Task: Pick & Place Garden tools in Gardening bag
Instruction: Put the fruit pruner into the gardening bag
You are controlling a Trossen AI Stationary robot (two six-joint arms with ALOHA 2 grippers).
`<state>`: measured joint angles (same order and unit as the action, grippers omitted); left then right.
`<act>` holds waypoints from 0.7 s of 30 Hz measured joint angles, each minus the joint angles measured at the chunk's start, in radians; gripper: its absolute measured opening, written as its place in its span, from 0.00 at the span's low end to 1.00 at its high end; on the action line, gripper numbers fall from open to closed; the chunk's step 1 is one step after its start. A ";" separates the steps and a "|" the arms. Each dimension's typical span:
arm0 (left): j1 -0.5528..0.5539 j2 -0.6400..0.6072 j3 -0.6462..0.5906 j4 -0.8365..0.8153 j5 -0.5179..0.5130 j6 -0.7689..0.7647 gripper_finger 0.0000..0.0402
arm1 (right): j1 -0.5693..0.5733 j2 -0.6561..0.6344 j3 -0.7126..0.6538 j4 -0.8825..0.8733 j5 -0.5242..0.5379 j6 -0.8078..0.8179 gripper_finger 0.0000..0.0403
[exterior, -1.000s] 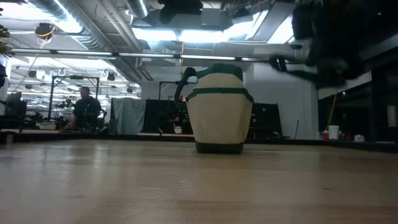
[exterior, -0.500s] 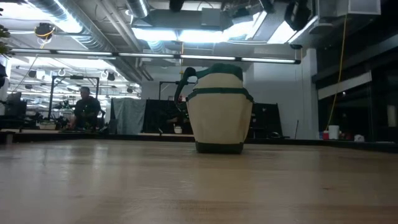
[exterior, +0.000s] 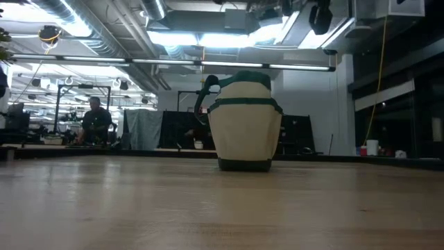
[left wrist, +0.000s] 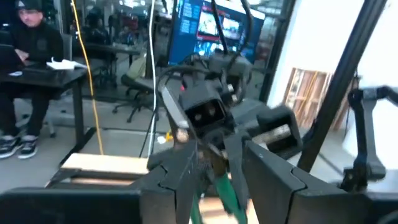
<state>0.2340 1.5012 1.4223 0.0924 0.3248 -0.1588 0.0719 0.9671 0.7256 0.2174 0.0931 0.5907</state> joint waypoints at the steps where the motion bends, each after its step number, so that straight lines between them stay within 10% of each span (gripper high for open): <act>1: -0.003 0.014 0.000 0.026 -0.001 -0.015 0.31 | 0.000 0.006 0.000 0.005 0.000 0.000 0.06; 21: -0.005 0.107 0.002 0.065 -0.065 -0.200 0.31 | 0.000 0.071 -0.001 0.025 0.119 -0.081 0.06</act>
<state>0.2287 1.6082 1.4239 0.1571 0.2603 -0.3584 0.0715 1.0378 0.7246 0.2424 0.2118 0.5096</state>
